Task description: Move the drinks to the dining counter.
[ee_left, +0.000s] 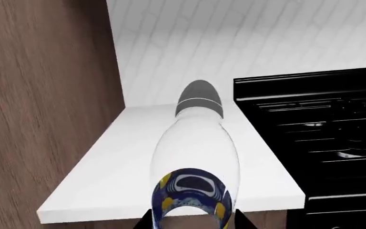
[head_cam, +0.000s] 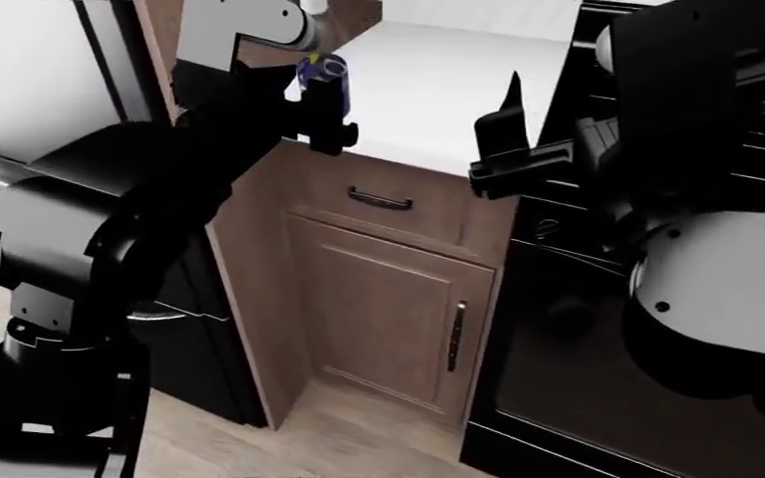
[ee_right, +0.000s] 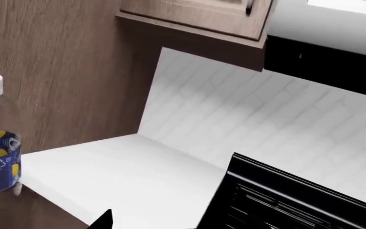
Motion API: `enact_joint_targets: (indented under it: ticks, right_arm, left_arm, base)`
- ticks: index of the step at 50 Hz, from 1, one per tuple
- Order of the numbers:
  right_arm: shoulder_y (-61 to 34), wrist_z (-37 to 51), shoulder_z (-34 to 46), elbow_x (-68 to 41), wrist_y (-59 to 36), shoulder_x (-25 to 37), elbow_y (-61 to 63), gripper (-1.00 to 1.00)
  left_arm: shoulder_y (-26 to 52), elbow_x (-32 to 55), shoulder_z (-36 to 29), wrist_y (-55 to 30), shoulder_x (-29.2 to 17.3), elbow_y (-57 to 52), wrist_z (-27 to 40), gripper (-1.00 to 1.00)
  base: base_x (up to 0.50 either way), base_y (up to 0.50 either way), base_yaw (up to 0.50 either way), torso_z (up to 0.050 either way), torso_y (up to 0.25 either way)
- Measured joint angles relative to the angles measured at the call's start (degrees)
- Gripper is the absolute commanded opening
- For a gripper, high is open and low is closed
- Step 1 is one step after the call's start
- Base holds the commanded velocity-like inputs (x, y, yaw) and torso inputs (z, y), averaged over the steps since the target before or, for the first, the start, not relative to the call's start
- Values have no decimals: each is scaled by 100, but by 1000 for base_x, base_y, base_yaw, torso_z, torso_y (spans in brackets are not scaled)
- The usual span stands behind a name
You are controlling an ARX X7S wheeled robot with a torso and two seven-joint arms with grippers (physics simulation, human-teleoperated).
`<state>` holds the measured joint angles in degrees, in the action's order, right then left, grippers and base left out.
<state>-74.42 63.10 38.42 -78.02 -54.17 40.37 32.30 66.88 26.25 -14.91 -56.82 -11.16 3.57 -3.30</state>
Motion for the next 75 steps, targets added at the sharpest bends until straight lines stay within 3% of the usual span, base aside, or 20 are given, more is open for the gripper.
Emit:
enact_joint_targets:
  ticks: [39,75]
  right_arm:
    - [-110,43,86,-26,-104,-14,27,100]
    - [-177,111,150,-110,-195,-3,36,100]
  left_arm:
    - [14,144,-40,-13,-77,-45,92,-100]
    - [29,259,-90,-51,-138,-100,175,-100]
  base:
    - [50,33,500,0,1]
    - [219,211,500,0,2]
